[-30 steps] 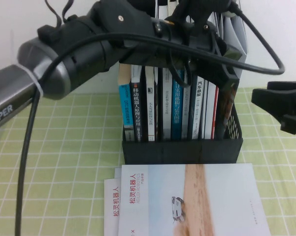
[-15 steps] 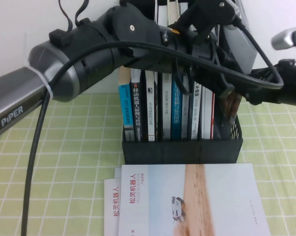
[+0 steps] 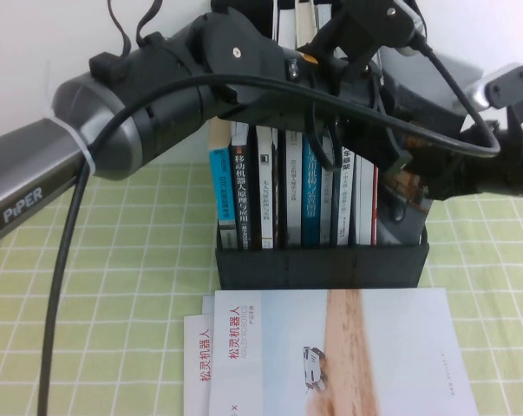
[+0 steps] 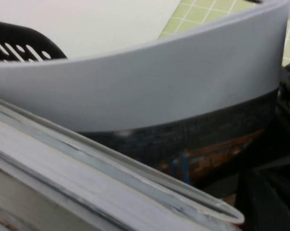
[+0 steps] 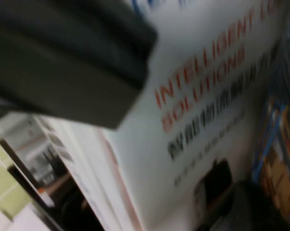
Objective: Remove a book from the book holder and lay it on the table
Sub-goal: Pick up the right side book from the book shelf, then place the picked book on the book
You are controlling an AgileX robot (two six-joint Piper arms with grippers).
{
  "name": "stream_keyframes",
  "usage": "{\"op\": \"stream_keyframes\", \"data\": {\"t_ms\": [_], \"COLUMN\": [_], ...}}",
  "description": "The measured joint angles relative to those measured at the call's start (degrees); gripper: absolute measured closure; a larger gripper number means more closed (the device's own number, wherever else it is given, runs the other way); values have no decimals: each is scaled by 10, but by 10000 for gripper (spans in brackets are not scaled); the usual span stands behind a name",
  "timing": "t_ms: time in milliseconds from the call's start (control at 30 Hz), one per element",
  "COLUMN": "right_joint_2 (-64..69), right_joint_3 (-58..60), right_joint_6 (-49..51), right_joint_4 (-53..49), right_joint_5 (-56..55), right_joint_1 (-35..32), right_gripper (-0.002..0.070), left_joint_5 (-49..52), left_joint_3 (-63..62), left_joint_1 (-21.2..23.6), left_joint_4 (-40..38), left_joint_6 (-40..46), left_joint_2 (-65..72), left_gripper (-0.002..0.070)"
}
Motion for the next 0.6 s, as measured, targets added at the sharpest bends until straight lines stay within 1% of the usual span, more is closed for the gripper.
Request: {"op": "stream_keyframes", "data": {"t_ms": [133,333,433,500,600], "right_joint_2": [-53,-149,-184,-197,-206], "right_joint_3": [-13,-66,-104,-131,-174], "right_joint_6": [1,36,84,122,173], "right_joint_4": [-4,-5,-5,-5,-16], "right_joint_5": [-1,30,77,127,210], "right_joint_1": [-2,-41,-70,-85,-90], "right_gripper": [655,657,657,657,657], "left_joint_5": [0,-8,23,55,87], "left_joint_3": [0,-1,-2,-3,16], "left_joint_1": [0,16,32,44,59], "left_joint_4": [18,38,51,66,97], "left_joint_6": [-7,-58,-85,-109,-141], "left_joint_2": [-30,-129,-184,-219,-272], "left_gripper": [678,678,678,678,678]}}
